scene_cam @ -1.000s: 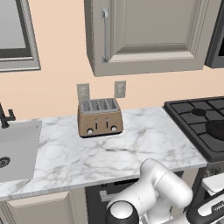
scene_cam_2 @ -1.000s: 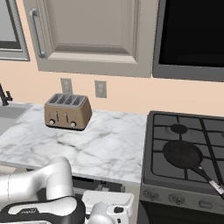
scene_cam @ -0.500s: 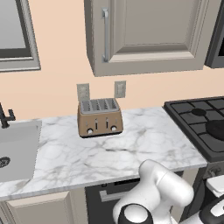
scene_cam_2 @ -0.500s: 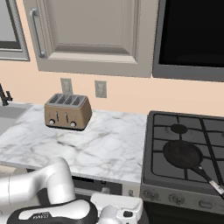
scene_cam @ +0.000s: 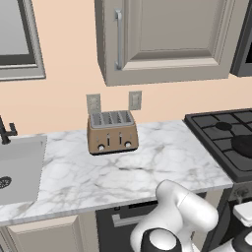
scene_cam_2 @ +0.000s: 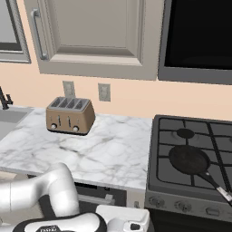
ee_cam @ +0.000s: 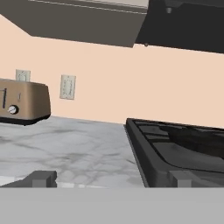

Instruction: Pick the pan from the cabinet and place it on the stove. Then turn on the stove burner for the pan.

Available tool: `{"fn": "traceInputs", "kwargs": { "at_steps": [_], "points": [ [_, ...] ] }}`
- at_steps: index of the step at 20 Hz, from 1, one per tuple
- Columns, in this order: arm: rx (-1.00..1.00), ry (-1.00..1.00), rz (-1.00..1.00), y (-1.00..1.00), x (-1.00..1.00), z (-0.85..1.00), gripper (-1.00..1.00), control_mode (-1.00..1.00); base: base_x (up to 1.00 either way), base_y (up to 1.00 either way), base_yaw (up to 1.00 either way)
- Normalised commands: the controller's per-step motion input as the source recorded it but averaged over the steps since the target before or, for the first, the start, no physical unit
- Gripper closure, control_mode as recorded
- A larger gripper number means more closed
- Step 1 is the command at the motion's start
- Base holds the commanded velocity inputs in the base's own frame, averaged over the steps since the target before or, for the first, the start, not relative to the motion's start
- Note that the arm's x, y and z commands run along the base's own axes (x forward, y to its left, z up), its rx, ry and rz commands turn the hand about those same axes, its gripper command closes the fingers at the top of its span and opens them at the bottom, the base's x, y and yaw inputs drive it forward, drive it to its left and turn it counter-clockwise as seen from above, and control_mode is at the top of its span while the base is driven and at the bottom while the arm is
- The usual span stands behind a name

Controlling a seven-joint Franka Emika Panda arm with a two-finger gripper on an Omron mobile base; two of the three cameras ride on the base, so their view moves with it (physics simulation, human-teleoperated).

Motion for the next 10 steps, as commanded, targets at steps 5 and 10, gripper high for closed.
{"fn": "traceInputs", "kwargs": {
  "at_steps": [5,10],
  "points": [
    [0.0,0.0,0.0,0.0,0.09,-0.1,-1.0,-1.0,0.0,0.0,0.0],
    [0.0,0.0,0.0,0.0,0.13,-0.04,-1.0,-1.0,0.0,0.0,0.0]
  ]
}}
